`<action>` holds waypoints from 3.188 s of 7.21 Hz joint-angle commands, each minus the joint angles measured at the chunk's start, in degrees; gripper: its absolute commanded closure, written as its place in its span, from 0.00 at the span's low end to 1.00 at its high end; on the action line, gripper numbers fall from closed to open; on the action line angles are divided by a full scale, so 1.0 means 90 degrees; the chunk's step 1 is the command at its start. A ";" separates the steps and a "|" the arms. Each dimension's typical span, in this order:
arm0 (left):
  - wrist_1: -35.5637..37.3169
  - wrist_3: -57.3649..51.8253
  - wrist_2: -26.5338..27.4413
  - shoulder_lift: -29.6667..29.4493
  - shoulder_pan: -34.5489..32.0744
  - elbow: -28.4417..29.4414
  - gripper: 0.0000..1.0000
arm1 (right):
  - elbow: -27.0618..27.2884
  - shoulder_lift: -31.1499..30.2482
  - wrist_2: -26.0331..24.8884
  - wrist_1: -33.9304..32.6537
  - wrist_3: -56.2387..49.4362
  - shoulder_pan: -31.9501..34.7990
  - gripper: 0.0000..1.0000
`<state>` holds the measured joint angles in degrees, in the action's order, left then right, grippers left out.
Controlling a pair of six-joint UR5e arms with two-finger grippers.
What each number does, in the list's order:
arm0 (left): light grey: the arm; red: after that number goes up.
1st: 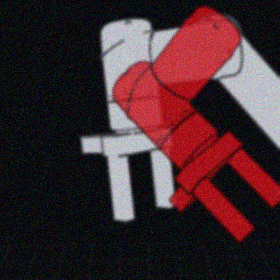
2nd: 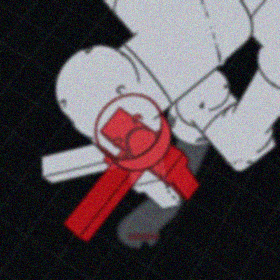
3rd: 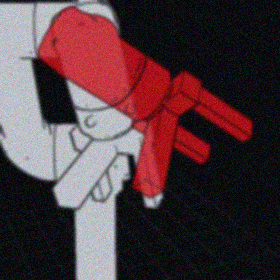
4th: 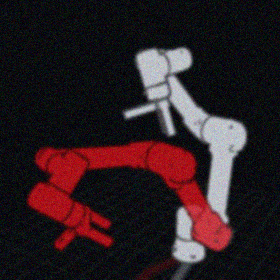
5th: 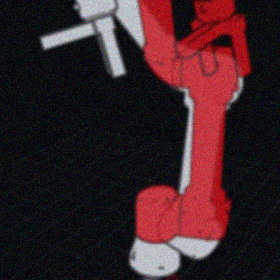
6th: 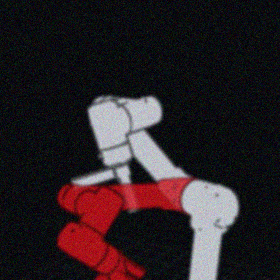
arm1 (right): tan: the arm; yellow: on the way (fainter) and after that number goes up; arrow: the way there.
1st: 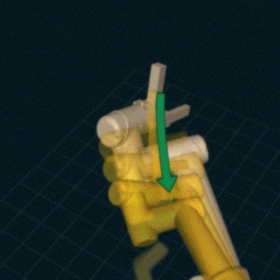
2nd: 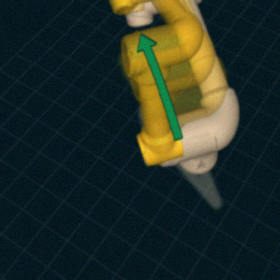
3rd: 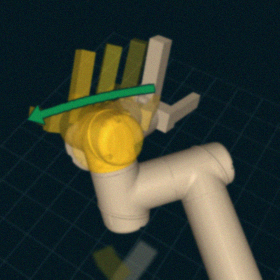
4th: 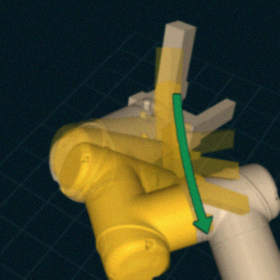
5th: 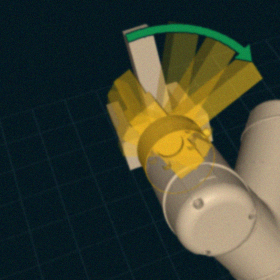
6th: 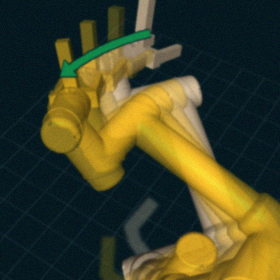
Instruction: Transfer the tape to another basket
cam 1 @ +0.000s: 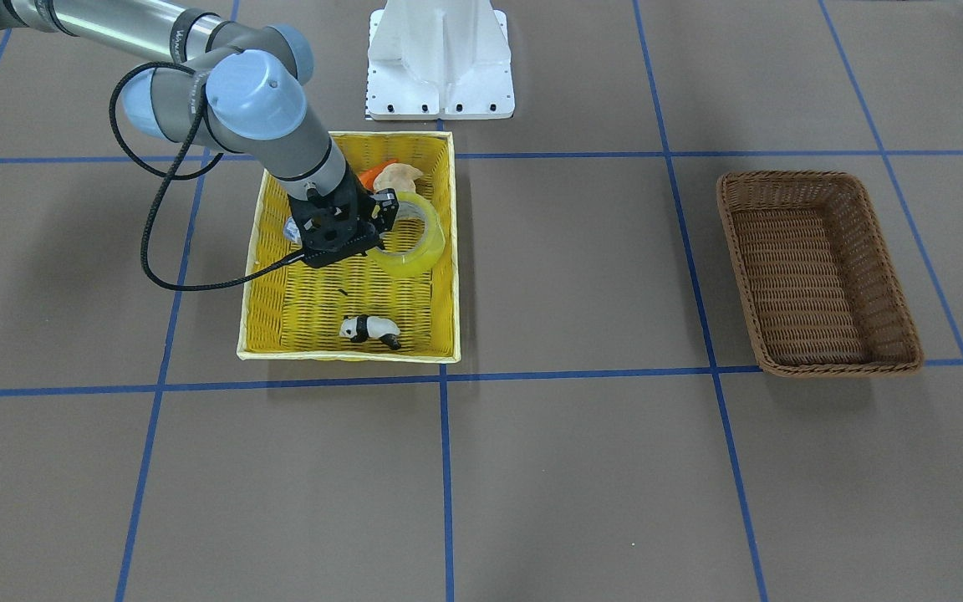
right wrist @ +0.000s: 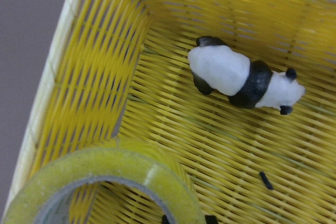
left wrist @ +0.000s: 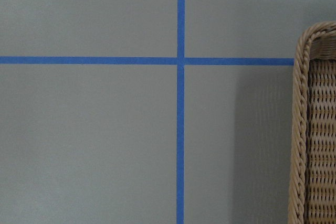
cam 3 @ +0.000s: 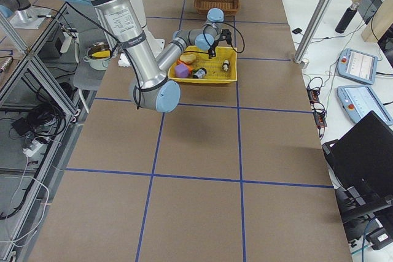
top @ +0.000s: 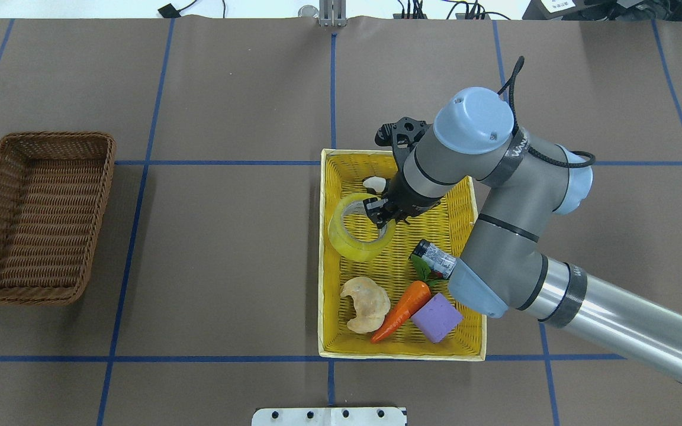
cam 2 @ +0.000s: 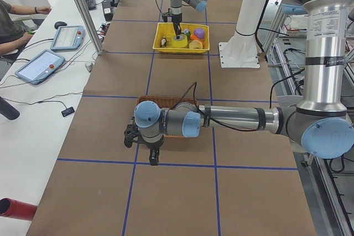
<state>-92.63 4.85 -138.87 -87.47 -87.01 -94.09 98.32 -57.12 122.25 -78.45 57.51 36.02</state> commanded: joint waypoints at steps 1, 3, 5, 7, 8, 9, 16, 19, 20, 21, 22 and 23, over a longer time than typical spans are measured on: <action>-0.0165 -0.0021 -0.0602 -0.0085 0.0097 -0.0034 0.02 | 0.0423 -0.0021 0.0196 0.0422 0.1529 0.0188 1.00; -0.1120 0.0317 -0.1461 -0.0241 0.0427 -0.0015 0.02 | 0.0356 -0.0167 0.0186 0.2137 0.3074 0.0178 1.00; -0.2152 0.1622 -0.1670 -0.0757 0.1061 -0.0015 0.02 | 0.0239 -0.0197 0.0147 0.3000 0.3441 0.0178 1.00; -0.3239 0.3048 -0.1650 -0.1177 0.1463 0.0015 0.02 | 0.0199 -0.0216 0.0030 0.3540 0.4202 0.0158 1.00; -0.3417 0.3499 -0.1660 -0.1383 0.1658 -0.0024 0.02 | 0.0189 -0.0178 -0.0183 0.3589 0.4341 0.0091 1.00; -0.3728 0.4045 -0.1670 -0.1472 0.1882 -0.0044 0.02 | 0.0189 -0.0168 -0.0253 0.3638 0.4342 0.0022 1.00; -0.7727 0.8517 0.0303 -0.2035 0.3475 0.0471 0.02 | -0.0524 -0.0207 -0.0654 0.5465 0.4957 -0.0213 1.00; -0.9791 1.1865 0.0342 -0.2351 0.3652 0.0825 0.02 | -0.0572 -0.0197 -0.0674 0.6108 0.5162 -0.0339 1.00; -1.0356 1.2849 0.0371 -0.2448 0.3662 0.0825 0.02 | -0.0572 -0.0197 -0.0674 0.6371 0.5375 -0.0417 1.00; -1.0865 1.3507 0.0565 -0.2546 0.3681 0.0815 0.02 | -0.0582 -0.0178 -0.0770 0.6634 0.5580 -0.0466 1.00; -1.1469 1.3939 0.1205 -0.2556 0.4010 0.0806 0.02 | -0.0582 -0.0177 -0.1071 0.6869 0.5988 -0.0621 1.00; -1.2036 1.4079 0.1946 -0.2556 0.4468 0.0786 0.02 | -0.0640 -0.0177 -0.1480 0.7277 0.6224 -0.0778 1.00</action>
<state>-194.82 128.41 -128.20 -110.32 -50.75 -86.85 92.94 -58.74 112.55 -16.65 110.59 30.56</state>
